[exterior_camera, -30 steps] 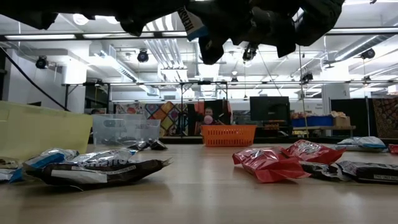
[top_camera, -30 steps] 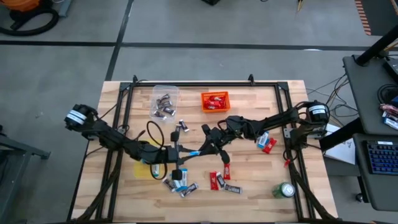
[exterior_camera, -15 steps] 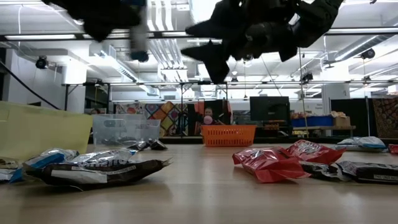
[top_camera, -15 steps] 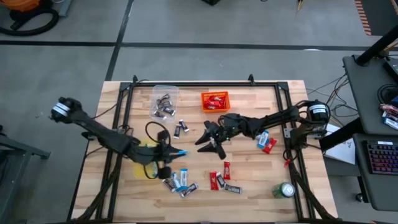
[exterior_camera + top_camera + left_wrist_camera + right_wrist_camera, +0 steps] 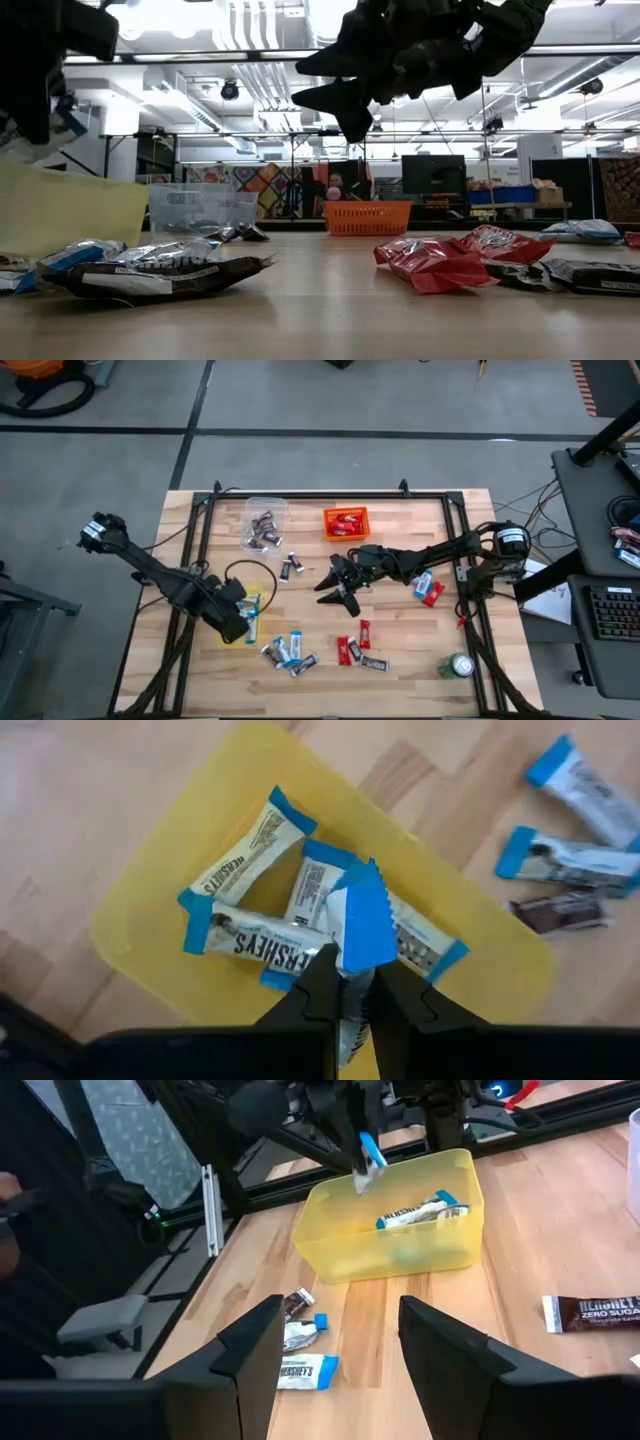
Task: Sort candy
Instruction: Put the middle right white candy into the yellow bin, then put the top left brown candy into the transparent bin
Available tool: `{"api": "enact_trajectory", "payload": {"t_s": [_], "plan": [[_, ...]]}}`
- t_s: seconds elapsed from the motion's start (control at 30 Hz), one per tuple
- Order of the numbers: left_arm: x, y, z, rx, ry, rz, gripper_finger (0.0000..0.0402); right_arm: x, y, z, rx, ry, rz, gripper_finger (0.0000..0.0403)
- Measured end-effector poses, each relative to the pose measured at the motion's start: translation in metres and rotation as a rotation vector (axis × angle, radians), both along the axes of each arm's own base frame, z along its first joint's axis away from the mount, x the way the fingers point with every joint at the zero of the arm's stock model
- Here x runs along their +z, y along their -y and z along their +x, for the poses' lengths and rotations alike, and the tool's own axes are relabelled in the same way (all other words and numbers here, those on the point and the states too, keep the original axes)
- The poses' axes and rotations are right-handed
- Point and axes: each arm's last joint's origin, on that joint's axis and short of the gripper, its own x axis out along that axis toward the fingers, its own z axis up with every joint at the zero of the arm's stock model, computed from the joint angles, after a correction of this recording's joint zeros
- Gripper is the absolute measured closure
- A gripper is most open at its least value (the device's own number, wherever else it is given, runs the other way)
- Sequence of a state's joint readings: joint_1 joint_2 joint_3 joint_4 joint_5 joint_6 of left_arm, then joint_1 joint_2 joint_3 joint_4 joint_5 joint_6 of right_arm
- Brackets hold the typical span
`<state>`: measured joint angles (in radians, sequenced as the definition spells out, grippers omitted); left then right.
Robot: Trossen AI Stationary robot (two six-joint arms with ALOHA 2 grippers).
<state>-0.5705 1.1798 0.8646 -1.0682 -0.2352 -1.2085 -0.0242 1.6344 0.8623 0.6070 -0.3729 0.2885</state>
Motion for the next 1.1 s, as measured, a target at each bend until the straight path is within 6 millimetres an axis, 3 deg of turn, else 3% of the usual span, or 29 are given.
{"api": "enact_trajectory", "payload": {"t_s": [0.13, 0.33, 0.57, 0.77, 0.9, 1.1], "plan": [[-0.011, 0.003, 0.005, 0.006, -0.044, 0.027, 0.0377, 0.0, 0.0, 0.0, -0.014, -0.026, 0.057, 0.0218], [-0.019, 0.006, 0.009, 0.001, -0.081, 0.061, 0.0315, 0.0, 0.001, -0.004, -0.063, -0.146, 0.219, 0.0214], [-0.021, 0.006, 0.012, -0.057, -0.085, 0.106, 0.0269, 0.0, 0.001, -0.007, -0.13, -0.367, 0.296, 0.0229], [-0.01, 0.008, 0.023, -0.14, 0.048, 0.194, 0.0268, 0.012, 0.009, -0.006, -0.45, -0.604, 0.127, 0.0236], [0.007, 0.01, 0.032, -0.23, 0.164, 0.355, 0.0275, 0.02, 0.016, 0.003, -0.629, -0.58, -0.036, 0.0238], [0.033, 0.008, 0.036, -0.262, 0.271, 0.551, 0.0284, 0.017, 0.02, 0.03, -0.655, -0.469, -0.085, 0.0238]]}}
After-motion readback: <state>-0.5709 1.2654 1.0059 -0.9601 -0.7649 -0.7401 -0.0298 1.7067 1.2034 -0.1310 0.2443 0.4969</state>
